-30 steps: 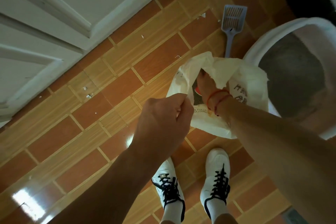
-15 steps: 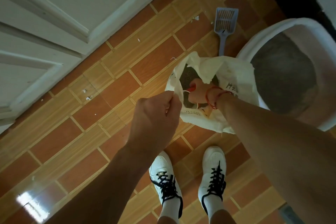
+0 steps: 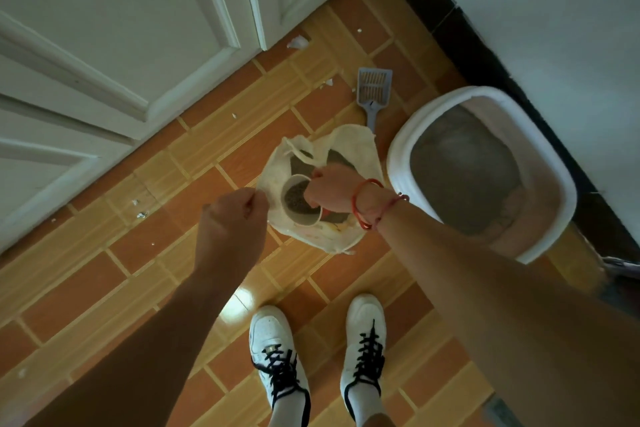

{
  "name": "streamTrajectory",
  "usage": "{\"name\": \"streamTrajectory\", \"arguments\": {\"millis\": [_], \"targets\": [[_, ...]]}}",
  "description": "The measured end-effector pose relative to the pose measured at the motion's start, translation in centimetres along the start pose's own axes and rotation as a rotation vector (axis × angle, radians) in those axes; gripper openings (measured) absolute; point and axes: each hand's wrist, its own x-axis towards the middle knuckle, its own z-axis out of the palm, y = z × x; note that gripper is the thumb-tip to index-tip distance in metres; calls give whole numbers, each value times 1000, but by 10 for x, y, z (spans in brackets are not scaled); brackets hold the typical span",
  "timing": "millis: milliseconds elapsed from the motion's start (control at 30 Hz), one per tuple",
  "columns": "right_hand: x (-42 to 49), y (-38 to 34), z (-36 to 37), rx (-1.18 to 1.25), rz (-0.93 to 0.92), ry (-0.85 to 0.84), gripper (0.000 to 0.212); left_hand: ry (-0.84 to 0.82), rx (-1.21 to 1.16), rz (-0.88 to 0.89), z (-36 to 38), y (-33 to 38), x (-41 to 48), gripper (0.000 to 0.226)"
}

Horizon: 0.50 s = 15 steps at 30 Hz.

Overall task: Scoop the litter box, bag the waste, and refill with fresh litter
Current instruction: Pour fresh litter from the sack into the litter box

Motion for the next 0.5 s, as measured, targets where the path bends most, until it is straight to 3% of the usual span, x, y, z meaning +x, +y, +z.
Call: {"name": "streamTrajectory", "arguments": {"millis": [67,233,367,500], "targets": [[-41,-20,-8,73,-36,-13,11,0,12,-66,1,-1,1,41],[-90,-17,-36,254,-113,-101,34,-7,86,-150,9,8,1,39],[-116,5,-62,548,-161,-107,52,-20,101,-233,12,27,-3,37],[-137,38,-93,836,-180,-88,64,-39,203,-207,20,44,-7,37]]}}
